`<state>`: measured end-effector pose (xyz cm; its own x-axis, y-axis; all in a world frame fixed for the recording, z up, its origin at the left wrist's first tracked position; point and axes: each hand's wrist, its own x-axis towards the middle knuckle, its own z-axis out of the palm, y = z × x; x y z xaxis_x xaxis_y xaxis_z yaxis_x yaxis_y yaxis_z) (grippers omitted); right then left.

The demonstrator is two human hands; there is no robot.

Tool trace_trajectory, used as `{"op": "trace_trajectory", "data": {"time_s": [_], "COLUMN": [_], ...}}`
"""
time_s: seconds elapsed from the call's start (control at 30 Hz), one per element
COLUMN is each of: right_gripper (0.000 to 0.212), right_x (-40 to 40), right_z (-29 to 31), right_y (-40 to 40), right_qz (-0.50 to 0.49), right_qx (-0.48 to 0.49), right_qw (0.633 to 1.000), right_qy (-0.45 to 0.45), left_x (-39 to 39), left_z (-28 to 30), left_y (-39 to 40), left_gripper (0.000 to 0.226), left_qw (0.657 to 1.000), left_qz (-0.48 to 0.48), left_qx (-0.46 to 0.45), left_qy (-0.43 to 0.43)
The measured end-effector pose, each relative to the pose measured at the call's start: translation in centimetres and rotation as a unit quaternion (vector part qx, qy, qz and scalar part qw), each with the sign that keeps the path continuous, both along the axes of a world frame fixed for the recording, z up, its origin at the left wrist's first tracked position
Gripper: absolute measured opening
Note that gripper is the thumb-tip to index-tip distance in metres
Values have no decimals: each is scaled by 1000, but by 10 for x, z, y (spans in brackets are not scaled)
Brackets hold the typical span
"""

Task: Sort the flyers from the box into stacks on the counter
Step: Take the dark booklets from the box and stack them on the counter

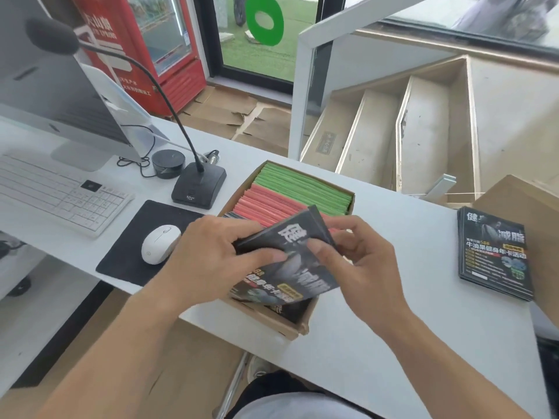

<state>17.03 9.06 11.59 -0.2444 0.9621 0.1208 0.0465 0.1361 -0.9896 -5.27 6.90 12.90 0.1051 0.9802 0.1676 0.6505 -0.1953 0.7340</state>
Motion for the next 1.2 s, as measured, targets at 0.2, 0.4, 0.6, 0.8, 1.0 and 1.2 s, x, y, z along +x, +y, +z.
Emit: {"op": "trace_trajectory", "data": {"time_s": [0.2, 0.4, 0.6, 0.8, 1.0, 1.2], "right_gripper": [51, 20, 23, 28, 10, 16], "right_x": [70, 124, 185, 205, 205, 212], "right_z": [-8, -37, -82, -107, -124, -115], "right_y": [26, 12, 6, -5, -10, 7], "right_qz": [-16, -163, -233, -232, -221, -218], "right_qx": [-113, -56, -72, -138, -154, -130], "right_qw": [980, 978, 967, 962, 963, 967], "right_qy": [160, 117, 76, 40, 10, -9], "left_x": [74, 176, 230, 243, 250, 257], "left_z": [5, -35, -88, -121, -136, -126], "left_y": [20, 46, 57, 48, 40, 48], "left_gripper": [23, 16, 25, 24, 20, 22], "left_qw": [933, 893, 919, 937, 942, 946], "left_qz": [112, 11, -51, -38, -6, -4], "left_qx": [-24, -157, -232, -221, -239, -220], "left_qy": [-341, -421, -314, -268, -235, -240]}}
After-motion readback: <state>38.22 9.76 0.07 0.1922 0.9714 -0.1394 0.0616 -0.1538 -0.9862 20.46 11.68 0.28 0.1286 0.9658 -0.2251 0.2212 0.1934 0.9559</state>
